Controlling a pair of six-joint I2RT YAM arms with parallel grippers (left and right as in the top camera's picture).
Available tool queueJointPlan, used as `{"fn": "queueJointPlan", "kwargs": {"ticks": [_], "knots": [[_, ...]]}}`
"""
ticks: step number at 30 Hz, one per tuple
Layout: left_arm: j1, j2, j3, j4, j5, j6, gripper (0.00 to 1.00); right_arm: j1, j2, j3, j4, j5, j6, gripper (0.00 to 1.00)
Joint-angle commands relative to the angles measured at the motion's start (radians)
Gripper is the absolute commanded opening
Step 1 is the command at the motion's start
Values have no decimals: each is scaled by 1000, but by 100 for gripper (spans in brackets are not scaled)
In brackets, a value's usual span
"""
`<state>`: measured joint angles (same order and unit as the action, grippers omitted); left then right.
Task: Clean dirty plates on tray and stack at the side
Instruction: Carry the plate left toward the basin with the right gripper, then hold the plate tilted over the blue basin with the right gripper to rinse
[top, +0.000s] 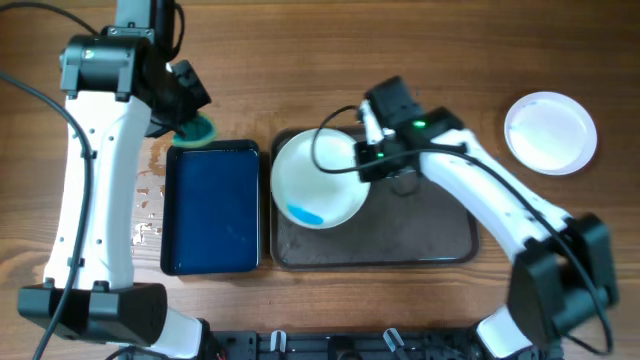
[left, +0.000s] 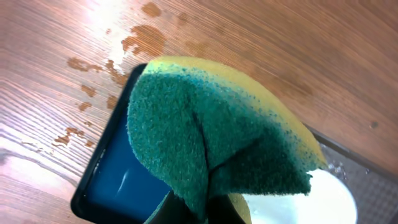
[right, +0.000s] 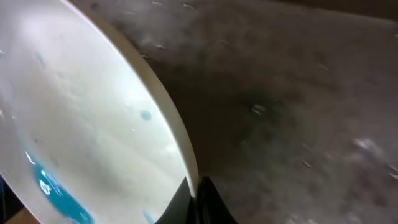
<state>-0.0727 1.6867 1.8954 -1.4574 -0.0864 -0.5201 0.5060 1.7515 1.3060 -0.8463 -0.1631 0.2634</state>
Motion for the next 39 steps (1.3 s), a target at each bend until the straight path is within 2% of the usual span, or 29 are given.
{"fn": "queueJointPlan", "kwargs": {"ticks": [1,8,13,20,24,28,36,39], "knots": [[58,-6,17,1,-5,20,4,74,99,196,-47,40,-3,5],[227,-6,17,-1,-5,45,4,194,285,521,-147,180,-58,4],[418,-6,17,1,14,46,4,285,302,585,-115,389,-114,5],[661,-5,17,-3,232,80,4,394,302,618,-75,693,-249,5],[678,-5,17,6,243,91,4,505,302,619,31,952,-446,4],[678,-3,16,29,243,91,4,612,302,619,188,1085,-654,5],[715,-2,16,53,243,75,4,728,304,619,437,1256,-976,5],[739,5,16,51,251,68,4,733,304,619,497,1279,-1043,5]]}}
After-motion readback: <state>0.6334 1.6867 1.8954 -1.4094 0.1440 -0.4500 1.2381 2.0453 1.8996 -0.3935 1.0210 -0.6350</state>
